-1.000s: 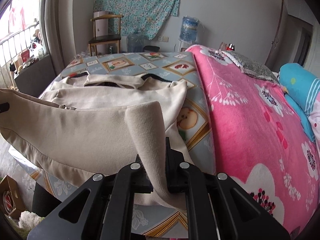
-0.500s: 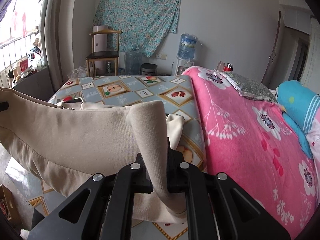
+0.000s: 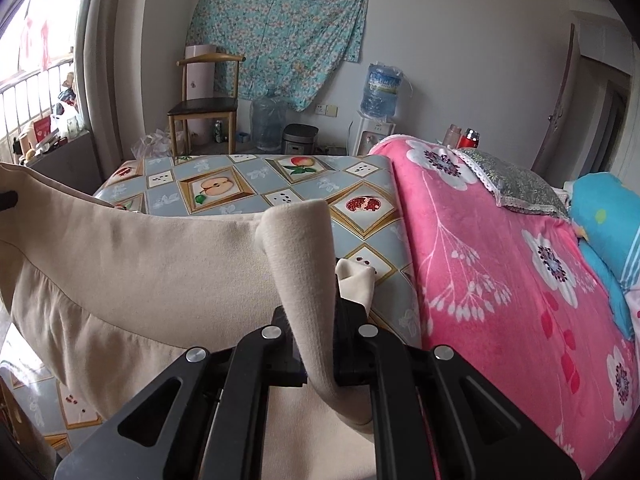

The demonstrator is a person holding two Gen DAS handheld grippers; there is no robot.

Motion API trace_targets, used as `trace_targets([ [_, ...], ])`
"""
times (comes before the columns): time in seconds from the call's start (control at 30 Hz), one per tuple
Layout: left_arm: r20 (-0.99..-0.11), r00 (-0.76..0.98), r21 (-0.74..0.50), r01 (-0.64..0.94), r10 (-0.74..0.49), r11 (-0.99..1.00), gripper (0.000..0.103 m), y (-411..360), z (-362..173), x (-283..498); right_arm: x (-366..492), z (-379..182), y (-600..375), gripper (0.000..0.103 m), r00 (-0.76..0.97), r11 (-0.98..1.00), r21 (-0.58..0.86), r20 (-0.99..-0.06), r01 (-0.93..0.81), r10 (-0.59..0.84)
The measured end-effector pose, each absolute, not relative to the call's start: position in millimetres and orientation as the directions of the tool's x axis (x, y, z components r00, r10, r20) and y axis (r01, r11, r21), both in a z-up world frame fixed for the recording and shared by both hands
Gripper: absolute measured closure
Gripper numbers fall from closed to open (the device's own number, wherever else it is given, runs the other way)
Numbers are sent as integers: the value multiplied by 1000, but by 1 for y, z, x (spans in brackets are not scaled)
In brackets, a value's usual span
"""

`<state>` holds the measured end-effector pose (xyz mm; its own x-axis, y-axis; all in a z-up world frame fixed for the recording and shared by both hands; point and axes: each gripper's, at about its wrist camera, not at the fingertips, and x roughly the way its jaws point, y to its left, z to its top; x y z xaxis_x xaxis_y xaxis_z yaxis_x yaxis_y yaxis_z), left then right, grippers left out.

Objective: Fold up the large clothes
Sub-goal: 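Lift the jacket edge with both grippers and fold it over the bundle, then open both grippers and press the folded jacket flat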

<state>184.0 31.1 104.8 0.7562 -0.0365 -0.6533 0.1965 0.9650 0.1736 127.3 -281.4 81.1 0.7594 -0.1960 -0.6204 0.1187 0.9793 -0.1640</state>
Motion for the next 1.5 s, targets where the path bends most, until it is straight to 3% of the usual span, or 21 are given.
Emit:
trace_targets([
  [0.3,-692,718,143,240,-76,960,97,22,88,286,217,66,-306,96,739,979,-167,-645,113,-195],
  [0.43,-778,624,112,249,-71,962,97,22,41,341,266,21,-327,96,662,992,-65,-739,111,-122],
  [0.53,-838,543,90,243,-59,966,97,22,-3,361,287,-17,-351,97,589,987,99,-808,128,5],
  [0.67,-829,552,44,233,-95,971,97,31,6,366,292,-6,-372,97,630,961,240,-770,138,102],
  [0.83,-812,572,0,202,-118,979,97,35,24,384,311,9,-367,97,658,971,201,-750,128,69],
  [0.93,-871,483,22,221,-90,975,96,25,-5,399,327,-17,-366,97,580,977,154,-814,146,42],
  [1.0,-912,404,17,227,-78,974,87,25,-27,403,329,-29,-367,97,539,976,152,-841,159,43],
  [1.03,-911,405,14,222,-80,975,84,27,-28,402,327,-28,-368,93,537,974,162,-842,157,54],
  [1.1,-889,453,17,180,-67,983,65,41,-12,395,320,-15,-374,78,552,971,169,-833,168,49],
  [1.17,-858,509,2,149,-75,989,63,57,11,384,305,7,-379,65,585,972,140,-811,189,3],
  [1.27,-816,565,-34,161,-120,986,62,72,42,355,274,40,-378,61,629,979,109,-777,171,-24],
  [1.33,-807,544,-125,224,-231,967,62,74,53,329,245,52,-366,61,636,986,118,-772,115,19],
  [1.43,-808,479,-215,303,-343,929,61,68,43,287,203,46,-335,61,611,992,123,-786,8,92],
  [1.5,-829,444,-215,308,-340,927,61,61,21,266,177,26,-321,61,575,992,122,-810,-21,112],
])
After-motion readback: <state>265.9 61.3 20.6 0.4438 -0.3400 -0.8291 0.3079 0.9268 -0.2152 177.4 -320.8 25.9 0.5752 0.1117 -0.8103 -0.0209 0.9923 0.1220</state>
